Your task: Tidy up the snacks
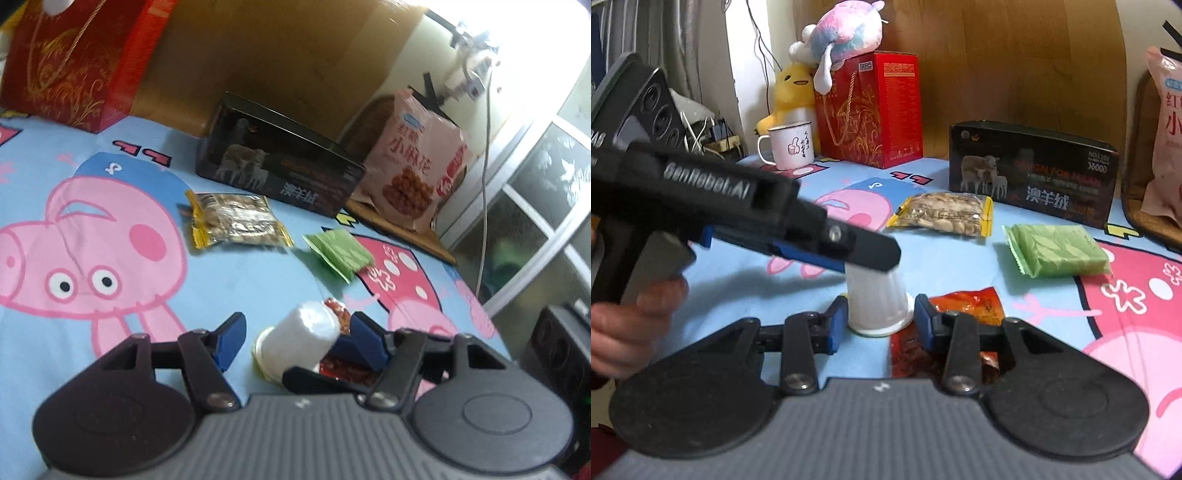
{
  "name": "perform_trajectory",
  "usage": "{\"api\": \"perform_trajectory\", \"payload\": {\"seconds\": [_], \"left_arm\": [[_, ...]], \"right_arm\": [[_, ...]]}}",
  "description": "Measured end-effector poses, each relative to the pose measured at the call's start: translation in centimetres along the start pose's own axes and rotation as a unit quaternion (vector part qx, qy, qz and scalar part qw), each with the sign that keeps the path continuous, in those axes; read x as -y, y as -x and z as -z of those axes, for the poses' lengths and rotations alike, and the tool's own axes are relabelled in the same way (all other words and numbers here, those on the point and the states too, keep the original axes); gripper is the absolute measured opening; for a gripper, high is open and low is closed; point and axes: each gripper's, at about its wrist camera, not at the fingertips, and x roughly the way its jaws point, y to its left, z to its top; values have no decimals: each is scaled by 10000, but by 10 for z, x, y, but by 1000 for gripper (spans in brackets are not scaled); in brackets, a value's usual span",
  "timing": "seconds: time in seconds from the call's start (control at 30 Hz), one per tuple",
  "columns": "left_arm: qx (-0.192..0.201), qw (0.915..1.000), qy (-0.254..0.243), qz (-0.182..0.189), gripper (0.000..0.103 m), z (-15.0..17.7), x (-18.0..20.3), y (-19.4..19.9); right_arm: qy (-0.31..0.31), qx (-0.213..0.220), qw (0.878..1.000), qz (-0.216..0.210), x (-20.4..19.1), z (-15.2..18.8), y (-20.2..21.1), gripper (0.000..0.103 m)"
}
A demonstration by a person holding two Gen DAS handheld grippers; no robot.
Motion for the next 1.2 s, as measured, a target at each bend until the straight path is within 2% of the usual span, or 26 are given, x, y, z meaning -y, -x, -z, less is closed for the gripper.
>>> {"api": "perform_trajectory", "payload": {"seconds": [0.03, 0.07, 0.17, 0.3, 0.4, 0.6, 0.77, 0.9, 0.97, 1.07, 1.1, 1.17, 1.2], "left_arm": [[-11, 9999, -88, -72, 58, 1, 3, -1], [-15, 9997, -173, -168, 52, 2, 5, -2], [-36, 9992, -345, -211, 40, 2, 11, -6], [21, 9959, -785, -459, 39, 0, 25, -8], [95, 9945, -936, -464, 39, -9, 32, -6], [378, 9918, -1173, -333, 39, -57, 46, -12], [782, 9863, -1424, -269, 40, -116, 63, -41], [952, 9855, -1376, -273, 41, -160, 65, -78], [971, 9870, -1241, -309, 46, -178, 60, -102], [789, 9914, -923, -487, 48, -188, 49, -125], [770, 9926, -831, -428, 48, -187, 44, -126], [817, 9933, -767, -289, 48, -177, 37, -118], [855, 9932, -737, -300, 48, -171, 33, -113]], "right_arm": [[-26, 4, 10000, -10, 0, 0, 0, 42], [-49, 6, 10000, -13, 1, 0, 0, 42], [-35, 9, 10000, 6, 0, 0, 0, 42], [-35, 58, 10000, 72, -1, 1, 0, 35], [109, 235, 9994, 249, -6, 0, 3, 34], [417, 710, 9950, 568, 4, -27, 6, 34], [733, 1112, 9865, 956, 35, -68, -2, 34], [823, 1204, 9809, 1284, 69, -104, -23, 35], [839, 1183, 9792, 1420, 86, -119, -39, 35], [698, 1069, 9766, 1729, 112, -129, -61, 35], [604, 1076, 9764, 1774, 118, -128, -59, 36], [345, 1218, 9780, 1660, 127, -118, -46, 44], [186, 1300, 9785, 1591, 130, -111, -37, 55]]}}
